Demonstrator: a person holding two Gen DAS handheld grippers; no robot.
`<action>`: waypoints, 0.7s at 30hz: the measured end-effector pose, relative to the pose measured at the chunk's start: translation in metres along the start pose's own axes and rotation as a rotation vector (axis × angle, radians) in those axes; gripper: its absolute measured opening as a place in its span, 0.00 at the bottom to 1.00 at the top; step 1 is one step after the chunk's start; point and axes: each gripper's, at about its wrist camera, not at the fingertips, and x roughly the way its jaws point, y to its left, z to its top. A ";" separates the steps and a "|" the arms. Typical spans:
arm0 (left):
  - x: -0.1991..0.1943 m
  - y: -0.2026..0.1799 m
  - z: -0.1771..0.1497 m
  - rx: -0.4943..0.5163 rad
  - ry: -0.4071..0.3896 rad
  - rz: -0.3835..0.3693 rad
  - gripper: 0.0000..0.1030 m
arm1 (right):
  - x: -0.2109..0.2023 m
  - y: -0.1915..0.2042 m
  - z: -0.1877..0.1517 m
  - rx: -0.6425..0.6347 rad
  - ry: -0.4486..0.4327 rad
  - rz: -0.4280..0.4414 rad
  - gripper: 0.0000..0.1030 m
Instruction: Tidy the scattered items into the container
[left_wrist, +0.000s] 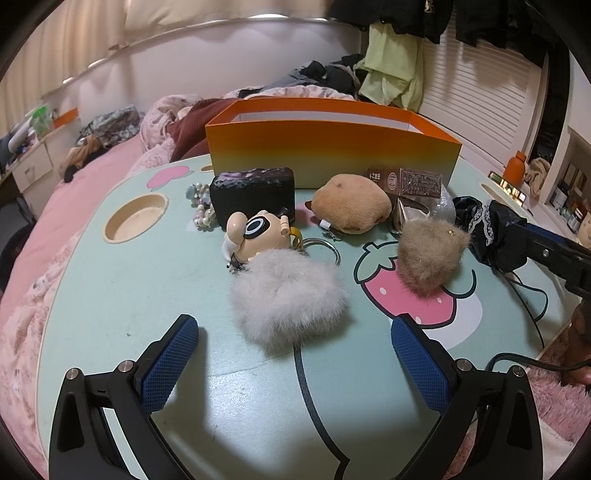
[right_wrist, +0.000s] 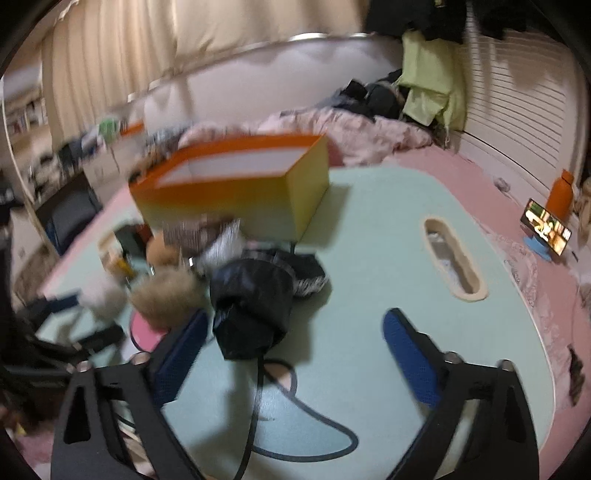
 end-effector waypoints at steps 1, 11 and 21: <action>0.000 0.000 0.000 0.001 -0.001 0.001 1.00 | 0.004 0.000 0.002 0.008 0.013 0.008 0.82; -0.002 -0.001 0.003 0.007 0.016 -0.060 1.00 | 0.039 0.034 0.013 -0.082 0.090 0.032 0.59; -0.003 0.028 0.025 -0.102 0.009 -0.089 0.64 | 0.002 0.029 0.004 -0.057 -0.075 0.065 0.30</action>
